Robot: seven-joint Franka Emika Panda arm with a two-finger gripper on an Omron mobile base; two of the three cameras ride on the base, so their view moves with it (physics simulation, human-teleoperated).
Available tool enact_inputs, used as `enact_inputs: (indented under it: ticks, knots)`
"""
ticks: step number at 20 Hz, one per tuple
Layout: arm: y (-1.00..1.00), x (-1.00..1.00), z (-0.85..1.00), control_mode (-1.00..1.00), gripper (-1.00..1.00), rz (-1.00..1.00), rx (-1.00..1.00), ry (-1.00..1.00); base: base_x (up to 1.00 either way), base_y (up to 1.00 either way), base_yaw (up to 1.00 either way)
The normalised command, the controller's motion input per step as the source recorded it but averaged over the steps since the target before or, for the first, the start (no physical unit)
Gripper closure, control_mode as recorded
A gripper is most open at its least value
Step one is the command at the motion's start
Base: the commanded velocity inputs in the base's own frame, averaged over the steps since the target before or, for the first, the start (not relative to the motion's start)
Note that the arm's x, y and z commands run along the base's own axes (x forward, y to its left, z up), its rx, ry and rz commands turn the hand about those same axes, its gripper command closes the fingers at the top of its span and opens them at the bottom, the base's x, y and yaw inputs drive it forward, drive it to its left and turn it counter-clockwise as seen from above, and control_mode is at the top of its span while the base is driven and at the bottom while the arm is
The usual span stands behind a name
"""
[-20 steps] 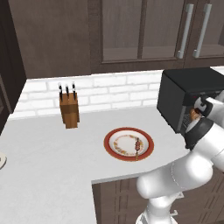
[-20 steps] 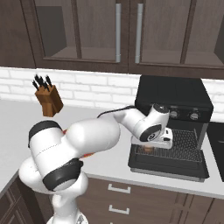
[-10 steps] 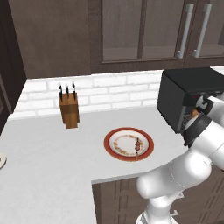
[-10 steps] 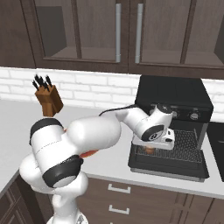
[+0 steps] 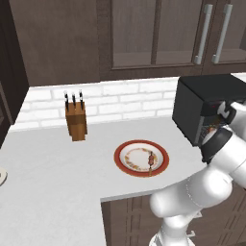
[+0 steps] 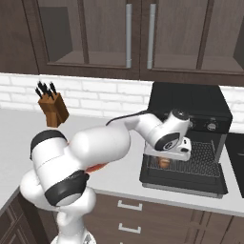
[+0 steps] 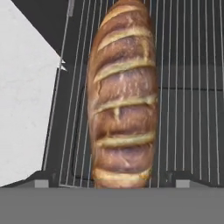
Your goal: Pick up the kebab skewer and baguette bread, and place them inside the toaster oven. Close the toaster oven door and start by setting the timer.
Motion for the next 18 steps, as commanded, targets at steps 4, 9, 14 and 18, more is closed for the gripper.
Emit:
enact_inputs:
  ticks: [4, 9, 14, 18]
  knots:
    - [0.51, -0.9, 0.6, -1.0, -1.0, 0.0, 0.0, -0.08, 0.0, 0.0, 0.0]
    - [0.96, -0.93, 0.1, -1.0, -1.0, -0.02, 0.0, -0.02, 0.0, 0.0, 0.0]
    - [1.0, -0.17, 0.0, -1.0, -1.0, -0.07, 0.0, 0.08, 0.0, 0.0, 0.0]
    - [1.0, 0.55, 0.0, -1.0, -1.0, -0.07, 0.0, 0.11, 0.0, 0.0, 0.0]
